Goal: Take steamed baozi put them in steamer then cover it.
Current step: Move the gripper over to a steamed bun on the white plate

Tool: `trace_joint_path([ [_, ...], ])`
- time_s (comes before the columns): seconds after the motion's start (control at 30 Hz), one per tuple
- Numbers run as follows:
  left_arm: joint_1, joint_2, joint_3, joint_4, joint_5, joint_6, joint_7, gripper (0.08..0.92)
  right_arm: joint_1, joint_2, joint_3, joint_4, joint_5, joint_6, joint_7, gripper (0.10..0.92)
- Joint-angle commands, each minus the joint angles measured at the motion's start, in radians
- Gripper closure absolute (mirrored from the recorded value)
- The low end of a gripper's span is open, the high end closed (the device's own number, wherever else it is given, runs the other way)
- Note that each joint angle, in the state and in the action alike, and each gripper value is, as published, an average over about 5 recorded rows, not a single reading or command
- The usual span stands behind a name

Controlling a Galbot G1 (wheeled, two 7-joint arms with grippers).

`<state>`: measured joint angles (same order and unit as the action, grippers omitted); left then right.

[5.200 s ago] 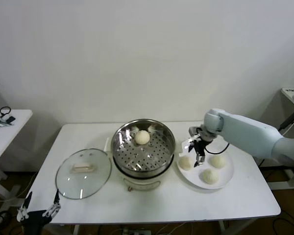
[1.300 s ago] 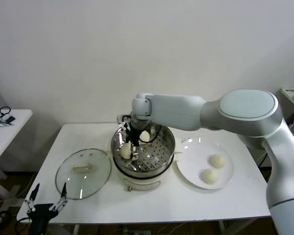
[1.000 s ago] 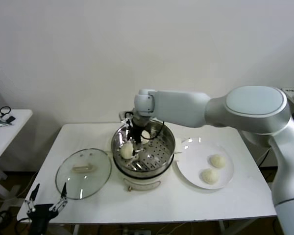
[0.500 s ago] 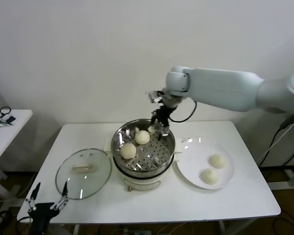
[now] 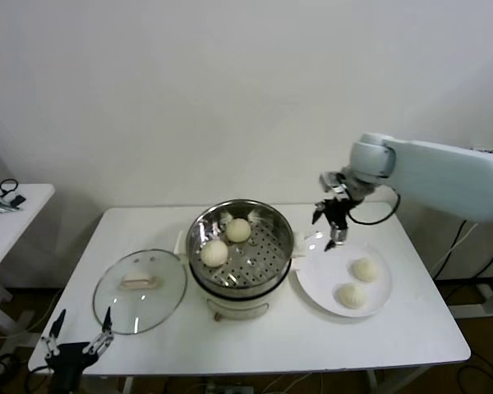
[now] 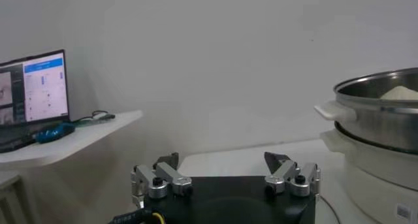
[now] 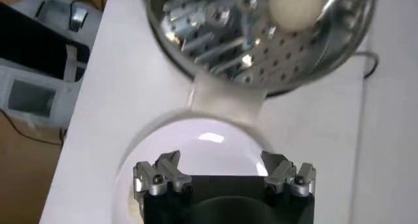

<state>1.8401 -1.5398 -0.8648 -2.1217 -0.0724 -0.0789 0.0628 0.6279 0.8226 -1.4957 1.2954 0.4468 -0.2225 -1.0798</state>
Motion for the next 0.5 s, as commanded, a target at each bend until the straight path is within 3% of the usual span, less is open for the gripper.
trace_joint_path([
  [0.03,0.000,-0.010,0.002,0.000,0.009,0.006,0.000,0.177,-0.167,-0.131,0.058,0.028,-0.187,0.012,-0.007,0.203],
  [0.5,0.011,-0.021,-0.005,0.029,0.047,-0.010,-0.017,0.177,-0.369,-0.119,0.151,-0.026,-0.296,0.021,-0.006,0.203],
])
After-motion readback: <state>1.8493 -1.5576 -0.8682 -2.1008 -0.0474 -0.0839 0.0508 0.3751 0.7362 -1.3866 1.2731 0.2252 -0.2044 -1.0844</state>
